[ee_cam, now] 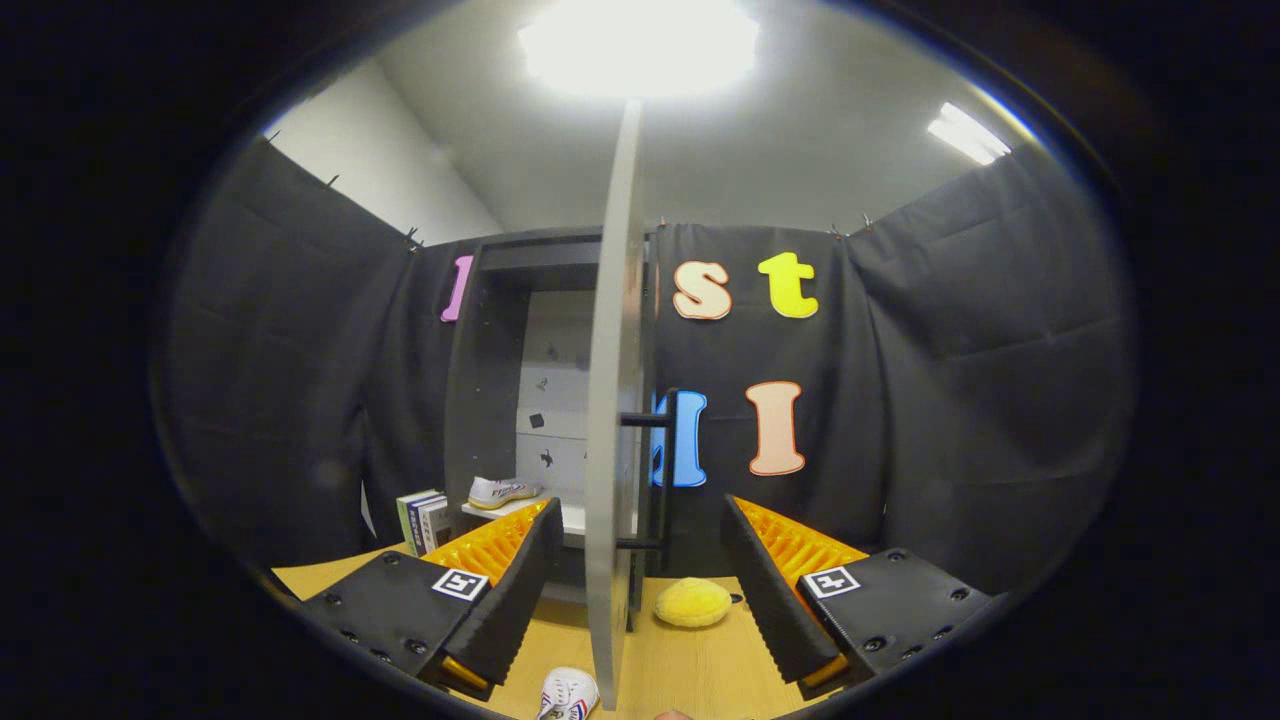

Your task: Open the shoe cabinet door, grab the shoes and put them into the shoe cabinet, then close the shoe cabinet door.

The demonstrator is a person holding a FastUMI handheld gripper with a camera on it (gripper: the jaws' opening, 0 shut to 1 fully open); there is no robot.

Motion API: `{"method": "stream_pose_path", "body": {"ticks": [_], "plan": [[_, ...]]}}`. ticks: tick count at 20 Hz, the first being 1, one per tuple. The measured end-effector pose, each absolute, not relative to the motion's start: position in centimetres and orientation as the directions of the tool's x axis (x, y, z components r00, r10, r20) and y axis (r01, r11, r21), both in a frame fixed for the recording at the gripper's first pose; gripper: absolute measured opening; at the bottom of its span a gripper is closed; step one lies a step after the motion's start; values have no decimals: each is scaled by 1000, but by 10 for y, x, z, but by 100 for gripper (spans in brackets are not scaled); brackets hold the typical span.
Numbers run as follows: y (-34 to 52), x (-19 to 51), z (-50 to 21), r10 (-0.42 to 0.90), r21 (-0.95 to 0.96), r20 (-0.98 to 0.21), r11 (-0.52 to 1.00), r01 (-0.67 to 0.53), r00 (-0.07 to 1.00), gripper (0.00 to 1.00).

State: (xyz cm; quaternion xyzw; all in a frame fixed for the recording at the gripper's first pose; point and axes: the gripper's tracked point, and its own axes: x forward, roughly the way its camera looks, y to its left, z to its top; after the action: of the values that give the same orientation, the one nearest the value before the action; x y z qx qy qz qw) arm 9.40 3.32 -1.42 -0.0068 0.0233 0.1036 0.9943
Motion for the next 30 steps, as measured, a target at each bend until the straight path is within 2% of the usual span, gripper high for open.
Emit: {"method": "stream_pose_path", "body": {"ticks": [5, 10, 17, 22, 30], "plan": [[88, 69, -56, 294, -129, -99, 944, -305, 951, 97], [135, 65, -121, 361, -76, -216, 920, -384, 907, 97], [146, 74, -226, 320, -17, -432, 932, -362, 844, 98], [154, 74, -296, 323, 74, -571, 936, -344, 755, 98], [157, 69, -384, 296, 125, -724, 944, -304, 623, 98]]}}
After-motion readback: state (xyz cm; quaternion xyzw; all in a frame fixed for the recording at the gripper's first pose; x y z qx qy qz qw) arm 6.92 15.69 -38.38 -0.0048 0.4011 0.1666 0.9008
